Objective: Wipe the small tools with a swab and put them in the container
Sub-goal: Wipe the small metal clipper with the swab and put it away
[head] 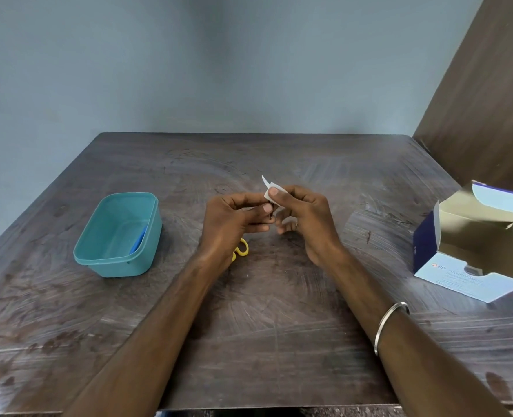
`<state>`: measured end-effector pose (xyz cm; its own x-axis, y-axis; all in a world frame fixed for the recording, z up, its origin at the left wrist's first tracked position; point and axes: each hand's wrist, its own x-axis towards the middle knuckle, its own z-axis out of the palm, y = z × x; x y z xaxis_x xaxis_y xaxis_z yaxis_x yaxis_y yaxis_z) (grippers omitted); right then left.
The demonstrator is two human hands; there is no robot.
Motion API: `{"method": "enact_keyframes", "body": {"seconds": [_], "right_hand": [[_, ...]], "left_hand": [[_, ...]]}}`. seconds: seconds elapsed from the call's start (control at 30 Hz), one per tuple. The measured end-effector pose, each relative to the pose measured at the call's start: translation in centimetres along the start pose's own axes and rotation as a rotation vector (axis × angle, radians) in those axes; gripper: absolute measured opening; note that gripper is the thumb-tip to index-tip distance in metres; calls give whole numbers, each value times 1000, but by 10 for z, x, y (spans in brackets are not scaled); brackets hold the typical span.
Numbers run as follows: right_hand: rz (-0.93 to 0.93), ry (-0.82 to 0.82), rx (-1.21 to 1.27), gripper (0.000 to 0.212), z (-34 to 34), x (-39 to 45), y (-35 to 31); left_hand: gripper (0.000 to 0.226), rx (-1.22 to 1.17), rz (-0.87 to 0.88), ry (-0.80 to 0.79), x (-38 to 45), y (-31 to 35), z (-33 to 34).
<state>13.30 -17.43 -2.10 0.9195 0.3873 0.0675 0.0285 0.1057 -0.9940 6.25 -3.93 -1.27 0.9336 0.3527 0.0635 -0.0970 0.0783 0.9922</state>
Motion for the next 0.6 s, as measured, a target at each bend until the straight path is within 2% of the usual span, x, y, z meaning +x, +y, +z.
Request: {"method": "enact_keyframes", "body": {"seconds": [0.23, 0.33, 0.6], "right_hand": [[-77, 2, -71, 15, -1, 0, 2], [-87, -14, -31, 21, -2, 1, 2], [-119, -102, 4, 35, 2, 5, 7]], "left_hand": [[21, 40, -65, 51, 2, 7, -4], [17, -8, -90, 67, 2, 9, -4], [25, -16, -100, 88, 5, 10, -7]]}}
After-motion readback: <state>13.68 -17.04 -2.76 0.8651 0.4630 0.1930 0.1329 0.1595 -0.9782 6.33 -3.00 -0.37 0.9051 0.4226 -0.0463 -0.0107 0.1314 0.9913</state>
